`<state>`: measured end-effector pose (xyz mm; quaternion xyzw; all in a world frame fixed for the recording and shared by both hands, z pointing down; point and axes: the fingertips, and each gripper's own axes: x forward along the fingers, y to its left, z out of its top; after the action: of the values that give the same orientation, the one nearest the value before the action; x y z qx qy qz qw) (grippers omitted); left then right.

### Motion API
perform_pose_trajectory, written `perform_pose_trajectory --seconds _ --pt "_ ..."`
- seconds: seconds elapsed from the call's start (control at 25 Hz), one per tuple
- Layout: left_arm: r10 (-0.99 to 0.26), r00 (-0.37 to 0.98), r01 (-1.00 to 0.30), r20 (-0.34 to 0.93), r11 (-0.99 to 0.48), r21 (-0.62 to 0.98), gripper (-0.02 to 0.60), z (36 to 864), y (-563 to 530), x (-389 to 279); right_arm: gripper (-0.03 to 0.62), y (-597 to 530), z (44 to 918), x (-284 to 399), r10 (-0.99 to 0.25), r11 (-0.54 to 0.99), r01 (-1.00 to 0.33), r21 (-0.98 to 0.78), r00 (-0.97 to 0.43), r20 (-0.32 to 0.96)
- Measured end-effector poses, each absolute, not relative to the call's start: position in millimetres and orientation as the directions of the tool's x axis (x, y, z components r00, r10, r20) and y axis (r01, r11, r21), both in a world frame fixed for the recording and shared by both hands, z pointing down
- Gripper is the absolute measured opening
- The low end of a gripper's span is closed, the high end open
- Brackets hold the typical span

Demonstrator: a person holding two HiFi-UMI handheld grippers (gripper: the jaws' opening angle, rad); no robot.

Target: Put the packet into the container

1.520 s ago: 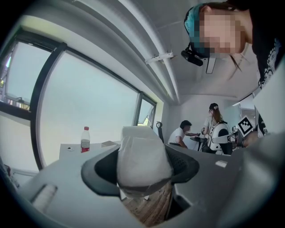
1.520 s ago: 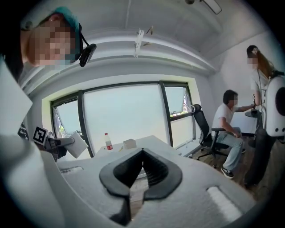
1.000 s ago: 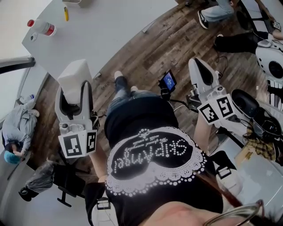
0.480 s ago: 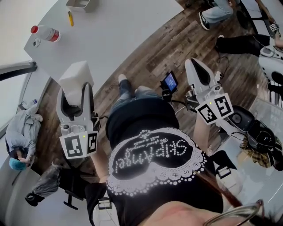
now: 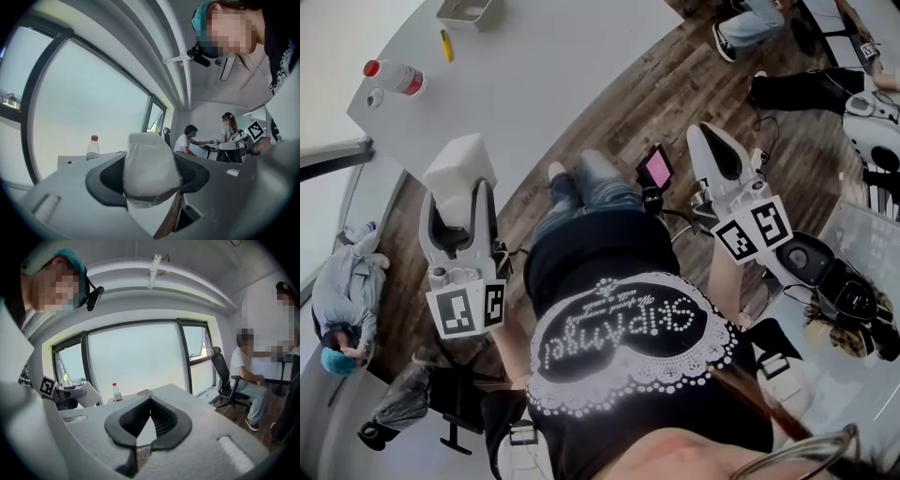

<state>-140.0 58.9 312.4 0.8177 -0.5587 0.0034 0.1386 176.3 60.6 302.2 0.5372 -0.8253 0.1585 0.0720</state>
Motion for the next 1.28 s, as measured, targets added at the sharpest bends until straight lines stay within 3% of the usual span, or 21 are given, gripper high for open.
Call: perform_pose_trajectory --seconds 0.6,1.28 --pt "-0.942 0.289 -0.944 0.17 -0.251 0.215 0.284 314.4 35.3 -149.9 -0.005 2.4 309.2 155.5 -0.813 0.472 -0.854 -0.218 -0.517 0.268" --pt "-0.96 0.222 -0.96 0.169 -0.185 0.209 0.284 308.6 -48.8 -111.0 -0.005 -101.1 309.5 188.8 -0.769 0.537 -0.816 -0.214 -0.578 0.274"
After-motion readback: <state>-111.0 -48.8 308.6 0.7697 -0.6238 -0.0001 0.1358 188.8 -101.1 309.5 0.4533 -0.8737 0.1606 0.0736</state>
